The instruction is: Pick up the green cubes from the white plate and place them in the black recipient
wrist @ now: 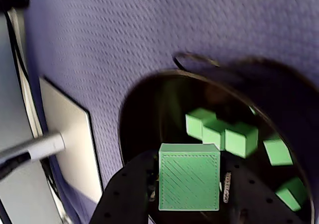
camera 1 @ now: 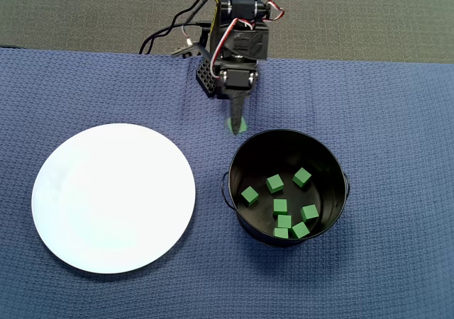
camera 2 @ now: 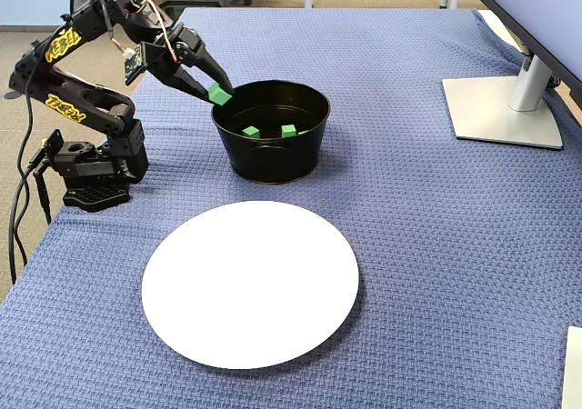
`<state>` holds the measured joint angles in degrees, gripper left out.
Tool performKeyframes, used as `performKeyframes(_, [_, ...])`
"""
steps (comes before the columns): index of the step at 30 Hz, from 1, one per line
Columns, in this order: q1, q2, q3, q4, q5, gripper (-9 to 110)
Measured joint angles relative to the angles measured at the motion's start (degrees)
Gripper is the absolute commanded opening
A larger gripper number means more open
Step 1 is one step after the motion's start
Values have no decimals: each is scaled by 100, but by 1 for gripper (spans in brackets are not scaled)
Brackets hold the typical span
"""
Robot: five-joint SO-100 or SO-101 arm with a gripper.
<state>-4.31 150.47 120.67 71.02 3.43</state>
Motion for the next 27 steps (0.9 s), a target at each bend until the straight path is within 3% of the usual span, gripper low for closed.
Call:
performKeyframes(7, [-510, 70, 281, -185, 9, 0])
performKeyframes(20, [-1204, -2892, -932, -1099, 44, 0])
performKeyframes(21, [-1274, -3076, -1002, -1160, 44, 1])
performKeyframes(24, [-1512, -3560, -1125, -1239, 35, 32])
performKeyframes(27, [-1670, -3727, -1134, -1292, -97, 32])
